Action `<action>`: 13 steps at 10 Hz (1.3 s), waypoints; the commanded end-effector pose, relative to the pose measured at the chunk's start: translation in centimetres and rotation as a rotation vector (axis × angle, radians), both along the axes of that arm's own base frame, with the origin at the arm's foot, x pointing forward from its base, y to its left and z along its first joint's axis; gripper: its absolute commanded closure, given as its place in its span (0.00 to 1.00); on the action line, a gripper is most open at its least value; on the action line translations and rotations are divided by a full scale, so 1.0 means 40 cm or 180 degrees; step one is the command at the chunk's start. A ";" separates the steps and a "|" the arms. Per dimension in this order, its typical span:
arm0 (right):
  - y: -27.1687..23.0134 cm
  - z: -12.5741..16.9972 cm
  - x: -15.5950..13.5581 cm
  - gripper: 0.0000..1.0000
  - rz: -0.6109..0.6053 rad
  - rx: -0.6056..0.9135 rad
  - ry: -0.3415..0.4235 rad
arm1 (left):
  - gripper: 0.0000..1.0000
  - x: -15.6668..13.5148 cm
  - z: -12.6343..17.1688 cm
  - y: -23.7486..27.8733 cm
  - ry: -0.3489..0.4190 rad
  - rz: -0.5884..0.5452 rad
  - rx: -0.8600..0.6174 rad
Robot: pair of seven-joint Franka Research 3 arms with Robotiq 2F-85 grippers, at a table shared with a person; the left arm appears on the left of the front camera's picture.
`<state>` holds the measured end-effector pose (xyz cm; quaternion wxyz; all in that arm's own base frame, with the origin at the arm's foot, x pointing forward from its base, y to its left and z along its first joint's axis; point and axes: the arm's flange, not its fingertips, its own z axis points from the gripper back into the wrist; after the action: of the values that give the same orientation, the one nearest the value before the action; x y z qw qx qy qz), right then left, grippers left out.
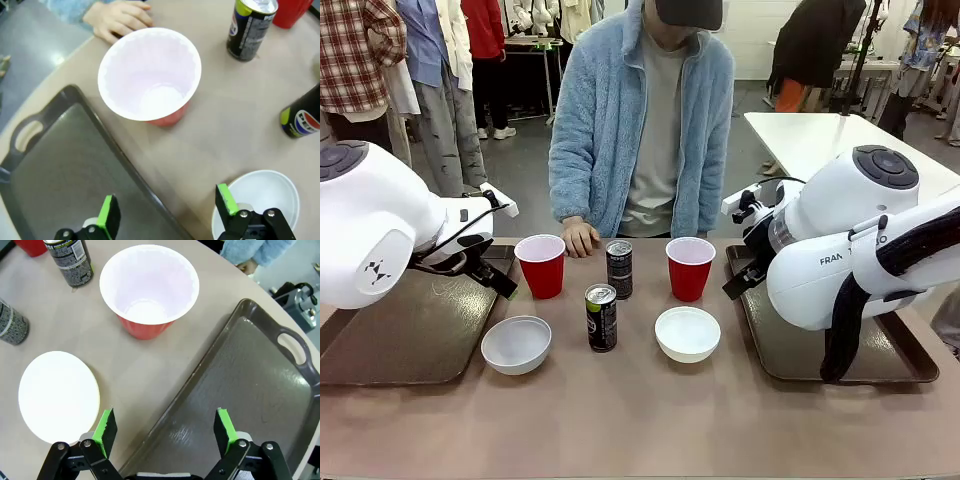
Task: Prepare tableware on both trays.
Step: Pick up a Picnic Bowl from the table and place it on a Handle tray.
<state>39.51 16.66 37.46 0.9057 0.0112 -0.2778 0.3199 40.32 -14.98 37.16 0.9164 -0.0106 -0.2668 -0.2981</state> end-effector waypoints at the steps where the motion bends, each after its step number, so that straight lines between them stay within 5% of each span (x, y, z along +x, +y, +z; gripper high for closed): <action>1: 0.000 0.000 0.000 0.00 0.0000 0.0000 0.0001 | 0.00 0.000 0.000 0.000 -0.0001 -0.0001 0.0000; 13: 0.000 0.000 0.000 0.00 0.0000 0.0000 0.0001 | 0.00 0.000 0.000 0.000 -0.0001 -0.0001 0.0000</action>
<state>39.51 16.66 37.46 0.9057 0.0111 -0.2778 0.3200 40.31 -14.99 37.16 0.9164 -0.0106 -0.2668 -0.2982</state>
